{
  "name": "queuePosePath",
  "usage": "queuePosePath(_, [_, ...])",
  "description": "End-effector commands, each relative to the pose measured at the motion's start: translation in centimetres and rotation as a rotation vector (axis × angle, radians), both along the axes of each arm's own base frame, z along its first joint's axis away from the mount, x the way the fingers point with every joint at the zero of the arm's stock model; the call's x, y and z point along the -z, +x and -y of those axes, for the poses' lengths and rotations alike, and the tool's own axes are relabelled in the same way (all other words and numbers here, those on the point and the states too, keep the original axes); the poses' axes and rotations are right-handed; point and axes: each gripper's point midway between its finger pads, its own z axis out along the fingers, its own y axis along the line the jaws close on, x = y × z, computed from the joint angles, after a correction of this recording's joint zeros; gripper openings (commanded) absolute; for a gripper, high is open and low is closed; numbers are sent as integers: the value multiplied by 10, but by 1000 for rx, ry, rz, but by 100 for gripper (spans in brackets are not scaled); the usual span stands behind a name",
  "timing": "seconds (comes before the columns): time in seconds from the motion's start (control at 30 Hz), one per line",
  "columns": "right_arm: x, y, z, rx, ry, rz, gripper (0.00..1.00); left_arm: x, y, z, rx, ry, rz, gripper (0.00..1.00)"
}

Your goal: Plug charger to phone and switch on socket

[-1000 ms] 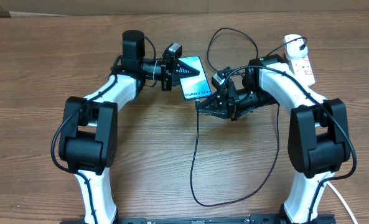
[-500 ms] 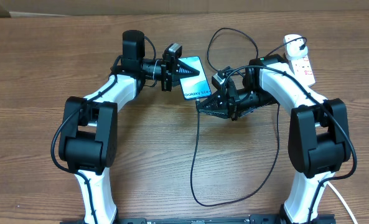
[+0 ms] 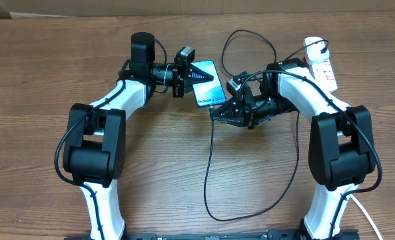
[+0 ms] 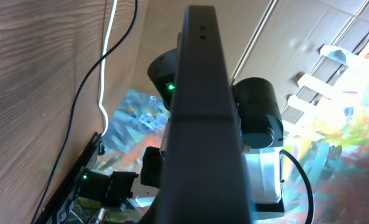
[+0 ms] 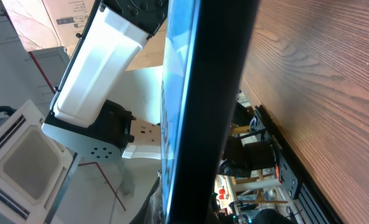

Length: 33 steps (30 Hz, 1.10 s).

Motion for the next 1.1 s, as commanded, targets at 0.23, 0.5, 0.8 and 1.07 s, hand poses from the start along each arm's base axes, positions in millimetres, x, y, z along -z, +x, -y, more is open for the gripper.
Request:
queuePosePath(0.23, [-20, 8, 2, 31, 52, 88, 4, -7, -6, 2, 42, -24, 30, 4])
queuePosePath(0.5, [-20, 8, 1, 31, 48, 71, 4, -7, -5, 2, 41, -26, 38, 4])
queuePosePath(0.8, [-18, 6, 2, 22, 33, 65, 4, -7, -5, 1, 40, -26, 43, 4])
queuePosePath(1.07, [-16, 6, 2, 15, 23, 74, 4, -7, -5, 2, 41, -29, 57, 4])
